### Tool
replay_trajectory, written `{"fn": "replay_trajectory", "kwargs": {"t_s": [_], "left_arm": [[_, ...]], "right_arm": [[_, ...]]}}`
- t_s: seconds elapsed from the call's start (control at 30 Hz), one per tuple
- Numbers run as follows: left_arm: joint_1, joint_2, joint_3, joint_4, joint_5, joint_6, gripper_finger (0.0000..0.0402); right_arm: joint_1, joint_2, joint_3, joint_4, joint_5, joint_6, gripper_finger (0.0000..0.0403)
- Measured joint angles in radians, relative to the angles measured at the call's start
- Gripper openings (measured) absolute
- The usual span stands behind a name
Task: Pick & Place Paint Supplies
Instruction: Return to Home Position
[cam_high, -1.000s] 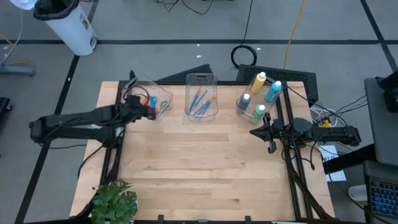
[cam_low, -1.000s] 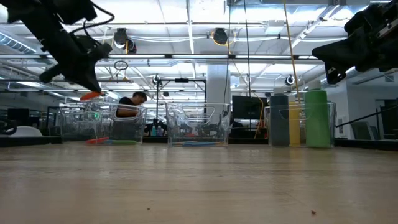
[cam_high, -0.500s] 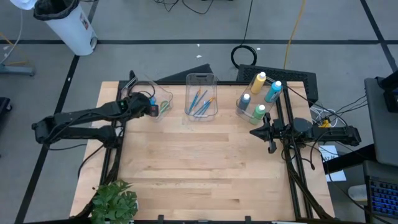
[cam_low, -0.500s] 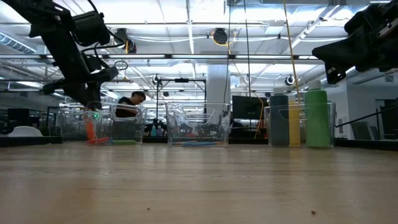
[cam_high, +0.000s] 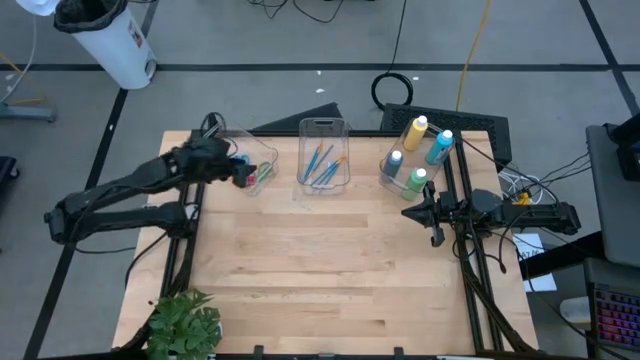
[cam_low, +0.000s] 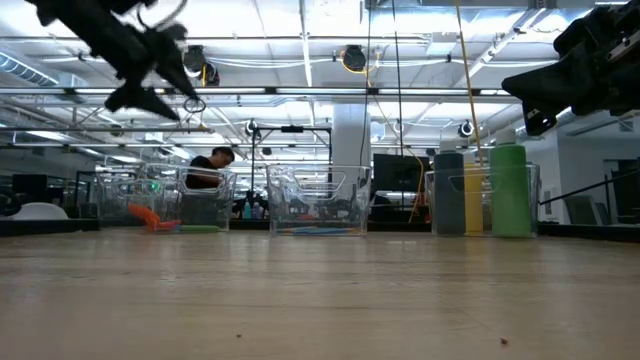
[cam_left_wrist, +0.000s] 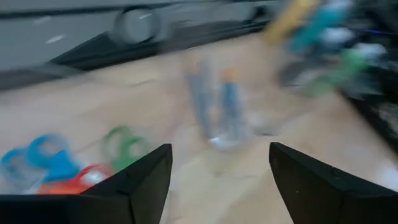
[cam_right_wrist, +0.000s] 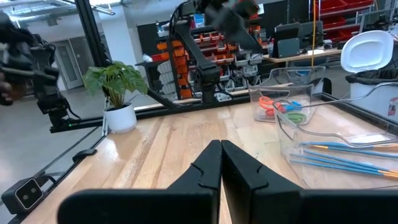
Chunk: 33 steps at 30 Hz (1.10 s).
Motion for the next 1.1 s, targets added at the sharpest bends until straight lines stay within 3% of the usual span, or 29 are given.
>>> {"fn": "replay_trajectory", "kwargs": {"t_s": [0.1,0.17,0.27,0.4,0.53,0.63,0.87,1.1], "left_arm": [[-0.05,-0.079,0.012,0.002,0.071,0.064,0.0282],[-0.103,-0.125,0.005,0.007,0.066,0.088,0.0284],[-0.22,-0.179,-0.055,0.029,-0.061,0.085,0.0285],[-0.396,-0.217,-0.203,0.186,-0.221,0.105,0.0285],[-0.536,-0.242,-0.305,0.356,-0.254,0.237,0.0285],[-0.604,-0.3,-0.336,0.39,-0.262,0.341,0.0285],[-0.656,-0.502,-0.395,0.381,-0.291,0.454,0.0285],[-0.659,-0.672,-0.522,0.379,-0.289,0.445,0.0285]], "right_arm": [[0.0,0.0,0.0,-0.001,0.0,0.001,0.0],[0.0,0.0,0.0,-0.003,0.0,0.003,0.0],[0.0,0.0,0.0,-0.004,-0.001,0.01,0.0],[0.0,0.0,0.0,-0.007,-0.004,0.026,0.0],[0.0,0.0,0.0,-0.008,-0.003,0.026,0.0],[0.0,0.0,0.0,-0.008,-0.003,0.023,0.0],[0.0,0.0,0.0,-0.009,-0.004,0.009,0.0],[0.0,0.0,0.0,-0.009,-0.004,0.003,0.0]]}}
